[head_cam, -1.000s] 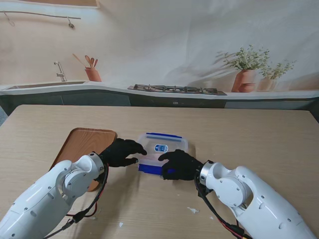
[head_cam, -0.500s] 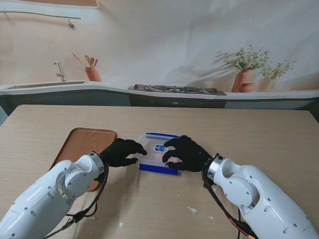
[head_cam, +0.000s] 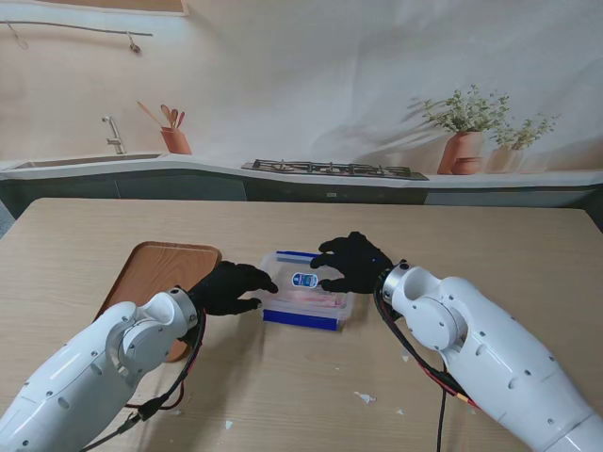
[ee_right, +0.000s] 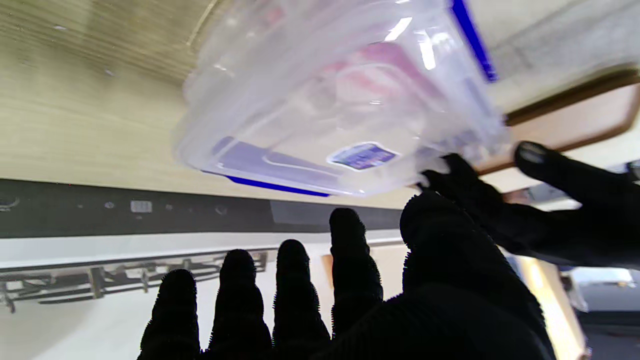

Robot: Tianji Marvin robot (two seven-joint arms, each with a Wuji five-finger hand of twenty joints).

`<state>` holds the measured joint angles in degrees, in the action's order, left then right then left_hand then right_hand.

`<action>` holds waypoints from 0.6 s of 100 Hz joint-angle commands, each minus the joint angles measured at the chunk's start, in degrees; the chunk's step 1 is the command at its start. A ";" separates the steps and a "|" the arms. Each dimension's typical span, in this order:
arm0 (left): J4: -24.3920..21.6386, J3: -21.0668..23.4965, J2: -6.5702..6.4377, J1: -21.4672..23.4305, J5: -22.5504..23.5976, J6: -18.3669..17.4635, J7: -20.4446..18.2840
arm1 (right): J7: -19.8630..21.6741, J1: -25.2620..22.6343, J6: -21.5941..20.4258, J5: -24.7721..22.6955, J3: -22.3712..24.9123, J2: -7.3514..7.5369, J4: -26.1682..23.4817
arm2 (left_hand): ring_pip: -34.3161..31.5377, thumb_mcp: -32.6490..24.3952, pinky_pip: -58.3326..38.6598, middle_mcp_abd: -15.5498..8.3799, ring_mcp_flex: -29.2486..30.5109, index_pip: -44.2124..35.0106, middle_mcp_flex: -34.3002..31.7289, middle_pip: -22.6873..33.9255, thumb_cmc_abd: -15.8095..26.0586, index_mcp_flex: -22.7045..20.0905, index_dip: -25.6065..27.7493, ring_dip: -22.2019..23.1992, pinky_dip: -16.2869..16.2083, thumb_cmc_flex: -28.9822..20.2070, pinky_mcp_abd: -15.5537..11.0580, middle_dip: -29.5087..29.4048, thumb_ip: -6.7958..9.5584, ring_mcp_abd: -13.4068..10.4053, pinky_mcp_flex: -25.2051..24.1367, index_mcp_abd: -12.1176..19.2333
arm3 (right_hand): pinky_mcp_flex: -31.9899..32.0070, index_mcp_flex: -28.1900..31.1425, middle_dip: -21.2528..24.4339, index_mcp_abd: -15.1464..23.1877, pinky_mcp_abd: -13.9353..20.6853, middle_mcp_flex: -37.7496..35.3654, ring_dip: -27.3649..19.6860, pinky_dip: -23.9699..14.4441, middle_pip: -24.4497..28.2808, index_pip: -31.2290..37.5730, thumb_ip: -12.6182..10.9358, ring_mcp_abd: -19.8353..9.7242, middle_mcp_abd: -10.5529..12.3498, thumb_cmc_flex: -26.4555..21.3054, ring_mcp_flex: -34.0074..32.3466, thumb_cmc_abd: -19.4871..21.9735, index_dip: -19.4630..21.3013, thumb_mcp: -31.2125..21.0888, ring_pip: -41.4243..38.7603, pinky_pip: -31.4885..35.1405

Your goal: Separate the bacon slices onto the tray

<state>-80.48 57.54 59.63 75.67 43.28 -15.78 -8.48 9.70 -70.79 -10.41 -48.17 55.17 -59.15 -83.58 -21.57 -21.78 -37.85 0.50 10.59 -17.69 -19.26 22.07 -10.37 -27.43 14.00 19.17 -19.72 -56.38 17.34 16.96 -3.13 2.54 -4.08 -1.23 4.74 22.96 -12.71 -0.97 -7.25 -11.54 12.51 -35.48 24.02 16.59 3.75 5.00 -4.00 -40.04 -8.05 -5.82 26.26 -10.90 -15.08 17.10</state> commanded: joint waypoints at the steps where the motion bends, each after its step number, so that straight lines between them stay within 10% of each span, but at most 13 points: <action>1: 1.40 -0.65 0.09 0.83 0.17 0.40 -1.61 | -0.07 1.22 1.63 0.77 -0.85 -1.26 1.94 | -0.57 0.95 -0.07 -0.92 0.09 -1.79 -0.50 0.27 2.19 -2.93 0.09 -0.72 0.80 -1.79 -1.01 0.72 -0.34 -0.82 -0.41 -2.42 | 1.25 -1.32 -0.04 -0.85 -0.35 1.38 0.50 -0.90 -0.88 -0.64 -1.42 1.02 -1.19 1.49 1.87 0.83 -0.30 1.22 0.92 -0.74; 60: 1.67 -0.67 0.16 0.72 -0.19 0.53 -1.48 | -1.66 10.91 7.26 5.20 -11.06 -2.96 11.83 | -0.55 1.39 -0.09 -0.95 -0.03 -1.85 -0.12 0.30 2.45 -2.71 0.14 -0.66 0.80 -2.34 -1.01 0.75 -0.36 -0.80 -0.42 -2.44 | 1.21 -2.64 2.73 0.16 -0.39 1.50 1.24 -1.20 -7.72 -1.22 -1.98 0.98 -0.25 0.42 1.83 1.98 0.26 3.83 1.42 -0.64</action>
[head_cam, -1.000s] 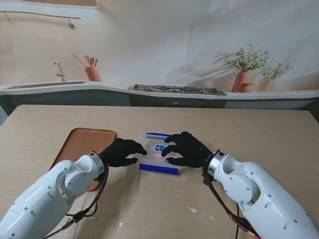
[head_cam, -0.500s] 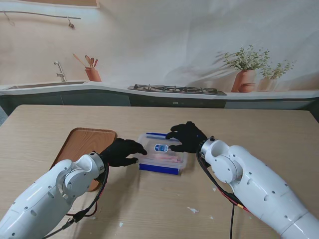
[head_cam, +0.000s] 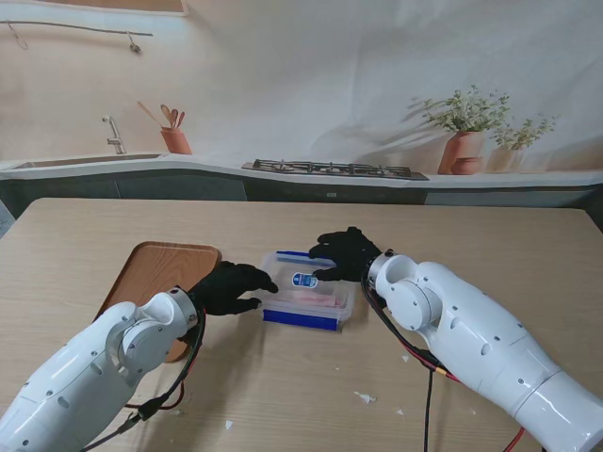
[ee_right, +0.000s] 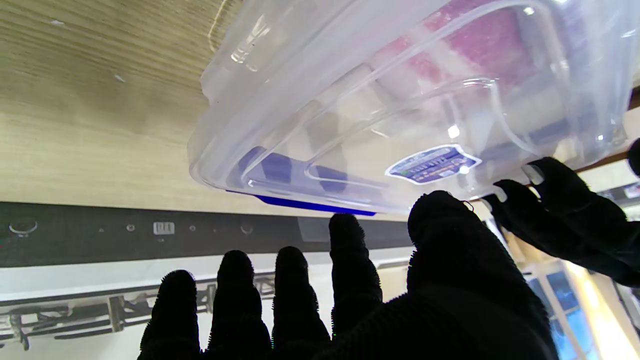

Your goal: Separate the bacon slices onto the tray

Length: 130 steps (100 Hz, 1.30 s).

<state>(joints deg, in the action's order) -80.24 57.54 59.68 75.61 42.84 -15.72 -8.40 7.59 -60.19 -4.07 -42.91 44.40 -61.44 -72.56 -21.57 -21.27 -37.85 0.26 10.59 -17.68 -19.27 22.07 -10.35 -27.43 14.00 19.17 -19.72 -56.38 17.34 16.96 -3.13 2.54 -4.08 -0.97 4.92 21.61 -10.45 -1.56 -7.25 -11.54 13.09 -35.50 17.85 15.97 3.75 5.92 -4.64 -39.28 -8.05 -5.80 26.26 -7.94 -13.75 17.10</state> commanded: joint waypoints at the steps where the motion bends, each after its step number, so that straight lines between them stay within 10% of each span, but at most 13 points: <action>1: 1.44 -0.67 0.11 0.77 0.25 0.47 -1.55 | 0.41 0.40 1.00 -0.02 -0.39 -0.69 0.95 | -0.56 0.90 -0.09 -0.79 -0.01 -1.86 -0.14 0.31 2.45 -2.72 0.14 -0.66 0.79 -2.30 -1.01 0.76 -0.36 -0.82 -0.42 -2.68 | 1.03 -1.20 0.46 0.78 -0.39 1.48 0.68 -1.19 -1.54 -0.56 -1.99 0.08 0.38 -0.37 1.73 1.94 0.28 0.90 0.02 -0.64; 69: 1.74 -1.08 0.09 0.53 0.00 0.51 -1.75 | -2.55 2.30 3.33 1.40 -3.82 -1.82 5.22 | -0.53 1.52 0.13 -0.90 -0.10 -1.92 0.15 0.32 2.66 -2.48 0.17 -0.62 0.90 -2.77 -1.02 0.75 -0.31 -0.81 -0.42 -2.64 | 0.40 6.37 -2.30 1.97 -0.51 1.19 0.79 -1.57 4.04 7.65 -2.08 0.01 0.18 -4.13 1.61 3.14 5.57 1.80 -2.59 -0.29; 130: 1.88 -1.33 0.05 0.40 0.19 0.28 -1.78 | -0.57 5.92 5.39 1.57 -8.59 -1.99 7.90 | -0.50 1.43 0.25 -1.06 -0.05 -1.98 0.11 0.35 2.53 -2.47 0.19 -0.60 0.96 -2.42 -1.01 0.74 -0.27 -0.90 -0.41 -2.63 | 0.87 5.02 -2.50 -3.58 -0.40 1.39 0.37 -1.56 5.33 0.57 -1.83 0.23 -0.16 -2.88 1.71 3.55 1.26 0.70 -2.15 -0.51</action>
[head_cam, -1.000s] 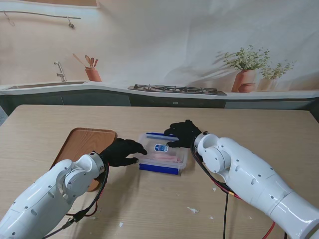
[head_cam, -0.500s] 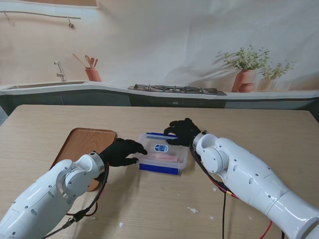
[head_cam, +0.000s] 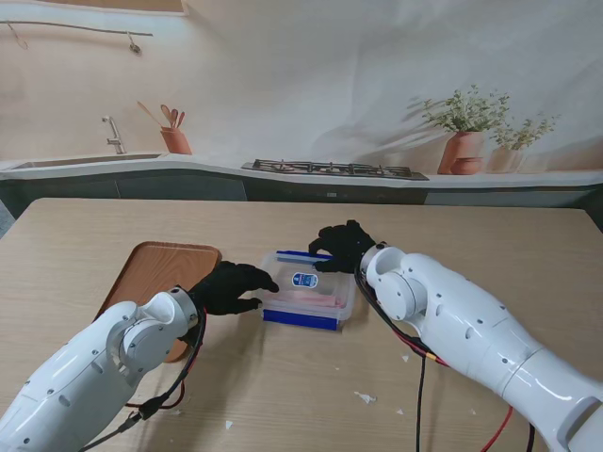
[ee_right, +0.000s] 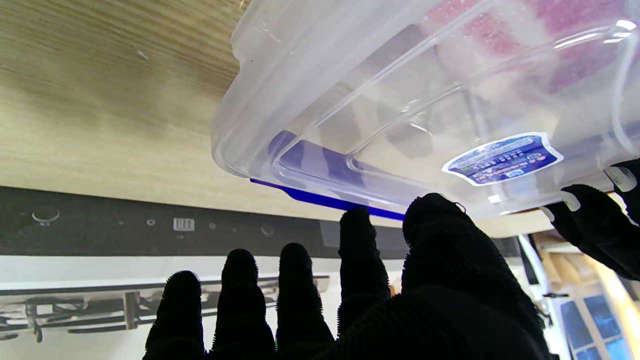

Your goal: Separate the bacon slices onto the tray

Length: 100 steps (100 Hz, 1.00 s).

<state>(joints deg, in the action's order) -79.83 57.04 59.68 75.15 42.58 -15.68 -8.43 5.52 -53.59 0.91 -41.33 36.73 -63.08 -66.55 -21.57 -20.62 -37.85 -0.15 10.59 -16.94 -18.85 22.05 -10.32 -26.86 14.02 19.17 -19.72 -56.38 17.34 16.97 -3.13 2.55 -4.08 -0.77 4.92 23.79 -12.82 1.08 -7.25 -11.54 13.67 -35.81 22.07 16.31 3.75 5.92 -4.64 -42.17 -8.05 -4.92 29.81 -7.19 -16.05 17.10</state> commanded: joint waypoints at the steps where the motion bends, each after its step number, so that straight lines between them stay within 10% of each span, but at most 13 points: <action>1: 1.46 -0.83 0.05 0.87 0.46 0.25 -1.76 | 1.49 -0.61 0.43 0.03 -1.01 -0.38 1.96 | -0.50 0.80 0.25 -0.64 -0.04 -2.72 -0.28 0.35 2.51 -3.06 0.17 -0.59 0.96 -2.38 -1.01 0.73 -0.28 -0.91 -0.41 -2.83 | 0.92 2.60 -0.12 -6.33 -0.42 1.40 -0.21 -1.25 1.09 0.07 -1.82 0.23 -0.15 0.11 1.71 2.73 -2.37 -0.02 0.16 -0.53; 31: 1.63 -1.03 0.01 0.72 0.51 0.05 -1.84 | 0.94 1.24 1.36 1.27 -3.54 -1.11 4.51 | -0.37 0.61 0.32 -0.77 0.06 -2.44 -0.39 0.22 2.55 -3.14 0.02 -0.63 0.99 -1.31 -1.02 0.66 -0.25 -1.03 -0.41 -2.81 | 1.05 -0.67 0.09 -8.81 -0.36 1.40 -0.15 -1.32 0.74 -2.73 -1.82 0.41 -0.33 0.95 1.73 3.32 -4.41 0.68 0.27 -0.53; 64: 1.90 -1.29 0.02 0.52 0.46 0.08 -1.83 | -6.61 0.84 -2.68 -0.69 -1.94 -1.98 6.61 | -0.34 0.14 0.41 -0.75 0.01 -2.40 -0.38 0.23 2.40 -3.14 0.00 -0.60 1.03 -1.23 -1.03 0.67 -0.27 -0.99 -0.39 -2.84 | -0.35 2.05 -1.80 -1.66 -0.85 1.12 0.98 -1.13 5.05 4.94 -2.03 0.47 -0.62 -0.44 1.29 1.57 -1.52 0.28 -3.37 -0.37; 100: 2.07 -1.58 -0.01 0.33 0.39 -0.02 -1.97 | -9.62 3.33 -1.10 -1.31 -2.63 -2.92 9.36 | -0.35 -0.15 0.47 -0.74 0.00 -2.47 -0.38 0.27 2.27 -3.11 0.04 -0.59 1.06 -1.15 -1.01 0.69 -0.31 -0.95 -0.40 -2.81 | -2.31 11.23 -5.48 -1.52 -1.76 1.39 2.62 -0.86 16.13 12.61 0.74 1.89 -1.91 6.52 -0.43 -5.38 2.93 -18.44 -8.46 0.58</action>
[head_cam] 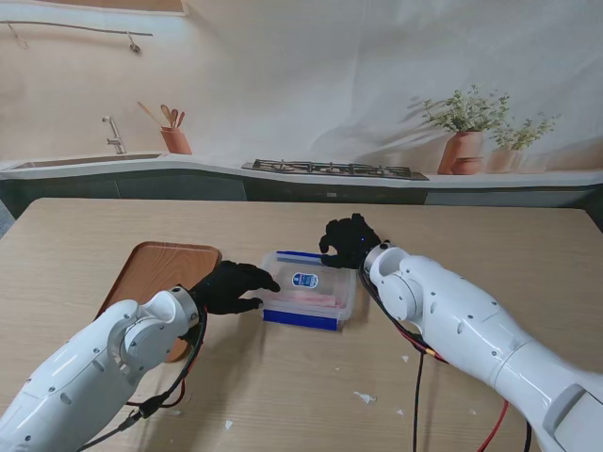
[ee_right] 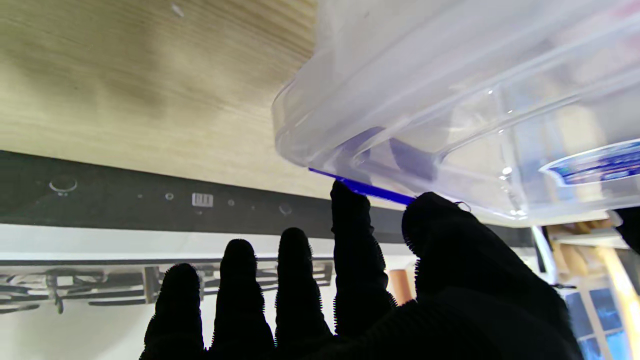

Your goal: Separate the bacon slices onto the tray

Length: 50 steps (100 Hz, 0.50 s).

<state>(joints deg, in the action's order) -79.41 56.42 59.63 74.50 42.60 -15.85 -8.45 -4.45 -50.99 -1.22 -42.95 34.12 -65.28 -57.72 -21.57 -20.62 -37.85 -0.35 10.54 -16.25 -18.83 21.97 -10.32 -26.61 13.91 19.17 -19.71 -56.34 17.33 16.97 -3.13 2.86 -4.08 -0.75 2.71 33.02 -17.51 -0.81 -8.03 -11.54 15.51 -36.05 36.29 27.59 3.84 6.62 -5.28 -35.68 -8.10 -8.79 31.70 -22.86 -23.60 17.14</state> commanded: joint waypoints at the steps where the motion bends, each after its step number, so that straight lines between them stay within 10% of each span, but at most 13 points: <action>1: 1.66 -0.98 0.04 0.97 0.37 0.15 -1.95 | 0.28 0.83 1.09 0.35 -0.09 -0.76 0.65 | -0.34 -0.17 0.47 -0.53 0.05 -3.17 -0.43 0.36 2.28 -3.39 0.15 -0.58 1.06 -1.19 -1.01 0.69 -0.31 -1.24 -0.40 -2.78 | -0.16 2.18 -0.87 0.37 -1.09 1.42 0.91 -0.57 2.19 1.76 0.93 1.23 -1.27 0.77 -0.34 -1.99 1.44 -4.19 -1.13 0.54; 50: 1.76 -1.39 0.06 0.76 0.10 0.15 -2.10 | -0.32 3.09 0.95 0.14 -2.47 -1.21 2.82 | -0.39 -0.20 0.49 -0.60 0.05 -3.20 -0.37 0.39 2.34 -3.23 0.18 -0.58 1.07 -1.16 -1.01 0.71 -0.35 -1.37 -0.39 -2.78 | -1.33 2.19 -0.67 2.72 -2.73 0.56 0.98 0.24 1.76 3.32 4.79 1.90 -1.34 15.38 -1.09 -10.10 4.66 -14.25 -1.19 0.61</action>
<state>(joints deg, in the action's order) -79.25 56.06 59.58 74.21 42.43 -15.86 -8.55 -5.16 -47.65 0.07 -42.89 31.41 -65.98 -54.72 -21.57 -20.62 -37.85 -0.38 10.16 -16.25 -18.39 21.94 -10.32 -26.04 13.91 19.17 -19.71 -56.33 17.33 16.97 -3.13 3.44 -4.08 -0.75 1.20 36.20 -18.08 0.74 -9.52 -11.56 16.06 -36.05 37.55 30.90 5.90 7.41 -5.46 -23.09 -8.24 -18.98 35.15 -35.78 -24.41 17.41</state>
